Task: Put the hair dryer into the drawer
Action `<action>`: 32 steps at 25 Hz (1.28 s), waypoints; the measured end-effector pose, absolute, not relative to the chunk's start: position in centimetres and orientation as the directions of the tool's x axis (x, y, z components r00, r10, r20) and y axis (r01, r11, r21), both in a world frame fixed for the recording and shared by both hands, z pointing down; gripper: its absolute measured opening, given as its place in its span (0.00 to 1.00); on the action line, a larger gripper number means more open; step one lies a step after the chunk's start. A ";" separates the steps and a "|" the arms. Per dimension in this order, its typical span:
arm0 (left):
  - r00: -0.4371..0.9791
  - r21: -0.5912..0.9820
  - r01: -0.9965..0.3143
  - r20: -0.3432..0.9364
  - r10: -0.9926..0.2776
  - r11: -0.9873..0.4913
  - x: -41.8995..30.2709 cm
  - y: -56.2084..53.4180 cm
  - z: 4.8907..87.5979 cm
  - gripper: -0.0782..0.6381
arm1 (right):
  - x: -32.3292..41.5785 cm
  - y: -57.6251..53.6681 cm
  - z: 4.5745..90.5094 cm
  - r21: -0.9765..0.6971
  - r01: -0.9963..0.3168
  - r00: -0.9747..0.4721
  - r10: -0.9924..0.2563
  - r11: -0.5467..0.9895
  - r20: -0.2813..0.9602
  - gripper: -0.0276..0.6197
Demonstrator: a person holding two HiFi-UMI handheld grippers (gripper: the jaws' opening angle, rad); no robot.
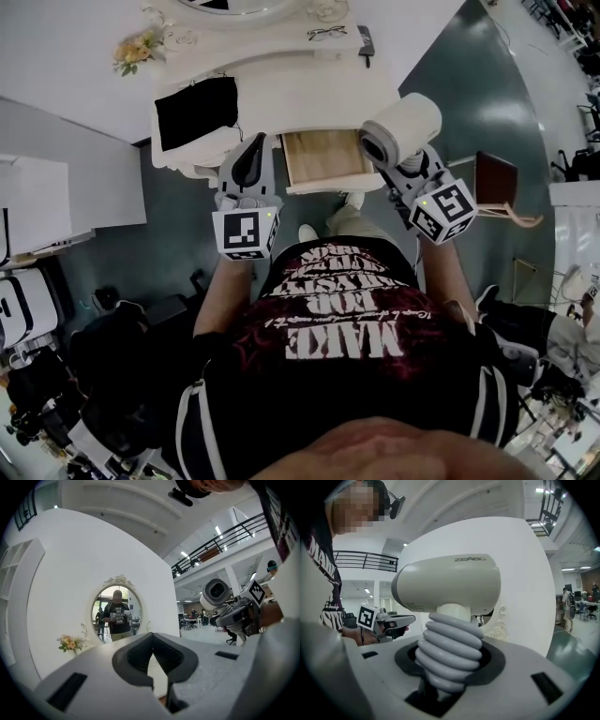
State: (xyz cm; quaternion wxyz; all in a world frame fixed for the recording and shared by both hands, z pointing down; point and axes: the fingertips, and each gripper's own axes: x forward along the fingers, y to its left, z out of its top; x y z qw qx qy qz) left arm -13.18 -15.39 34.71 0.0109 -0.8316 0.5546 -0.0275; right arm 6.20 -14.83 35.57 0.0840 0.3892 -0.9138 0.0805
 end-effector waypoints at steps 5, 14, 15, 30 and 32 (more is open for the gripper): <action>0.367 -0.062 -0.927 0.041 -0.929 -0.369 -13.5 -15.7 34.5 0.11 | 5.9 -15.9 35.7 -0.096 -0.706 -0.704 -0.679 0.702 0.210 0.34; 0.345 -0.087 -0.933 0.061 -0.937 -0.349 -13.2 -16.2 34.5 0.11 | 5.2 -17.8 36.1 -0.117 -0.664 -0.744 -0.638 0.739 0.198 0.34; 0.341 -0.089 -0.934 0.062 -0.938 -0.345 -13.2 -16.4 34.5 0.11 | 5.1 -18.1 36.2 -0.119 -0.658 -0.750 -0.632 0.744 0.198 0.34; 0.300 -0.045 -0.950 0.146 -0.943 -0.309 -13.2 -20.9 36.1 0.11 | 4.6 -23.5 38.5 -0.160 -0.590 -0.801 -0.550 0.791 0.235 0.34; 0.315 -0.049 -0.944 0.164 -0.935 -0.326 -12.8 -21.3 36.4 0.11 | 4.4 -24.2 39.1 -0.178 -0.581 -0.809 -0.537 0.795 0.240 0.34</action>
